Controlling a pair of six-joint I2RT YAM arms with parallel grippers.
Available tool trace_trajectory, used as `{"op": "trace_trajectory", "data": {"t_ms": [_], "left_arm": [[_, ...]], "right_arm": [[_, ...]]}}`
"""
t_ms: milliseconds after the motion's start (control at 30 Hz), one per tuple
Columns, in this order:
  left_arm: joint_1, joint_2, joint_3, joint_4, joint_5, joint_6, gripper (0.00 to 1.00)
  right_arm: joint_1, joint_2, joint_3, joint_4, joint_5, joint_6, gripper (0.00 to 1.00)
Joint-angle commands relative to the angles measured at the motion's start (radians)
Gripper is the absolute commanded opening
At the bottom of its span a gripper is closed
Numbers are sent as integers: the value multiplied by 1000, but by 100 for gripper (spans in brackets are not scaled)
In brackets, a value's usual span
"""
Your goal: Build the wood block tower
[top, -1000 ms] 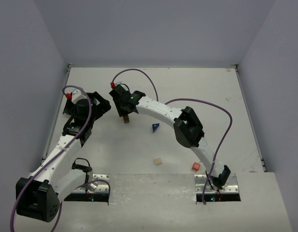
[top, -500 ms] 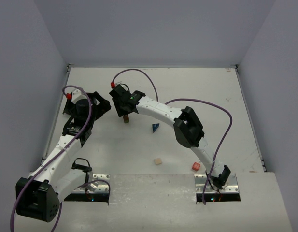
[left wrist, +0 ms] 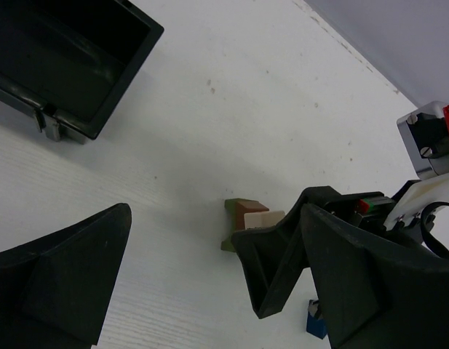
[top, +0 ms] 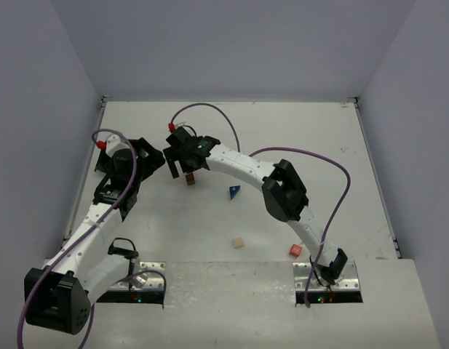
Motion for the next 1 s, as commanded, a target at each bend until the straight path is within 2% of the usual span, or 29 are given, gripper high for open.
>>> {"op": "trace_trajectory", "data": {"t_ms": [0,133,300,467,567,733,900,967], "left_arm": [[1,-25,2,35,38,-2,100],[2,-43,1,36,74,4,100],[1,-76,-6,59,187,8,100],[1,-67,-21,101,322,-11,100],[1,-39,-29,99,335,-33,100],[1,8,-41,91,310,-69,100],[1,119,-9,60,290,-69,100],[-1,156,9,10,218,-69,100]], "right_arm": [[11,-118,-36,48,21,-19,99],[11,-206,-127,120,-7,-57,99],[8,-370,-293,218,-63,-91,99],[-43,-566,-576,289,-56,-60,99],[-92,-695,-793,371,-59,-22,99],[-185,-854,-1049,475,-121,40,99],[-234,-903,-1146,487,-111,47,99],[-240,-916,-1166,489,-110,43,99]]}}
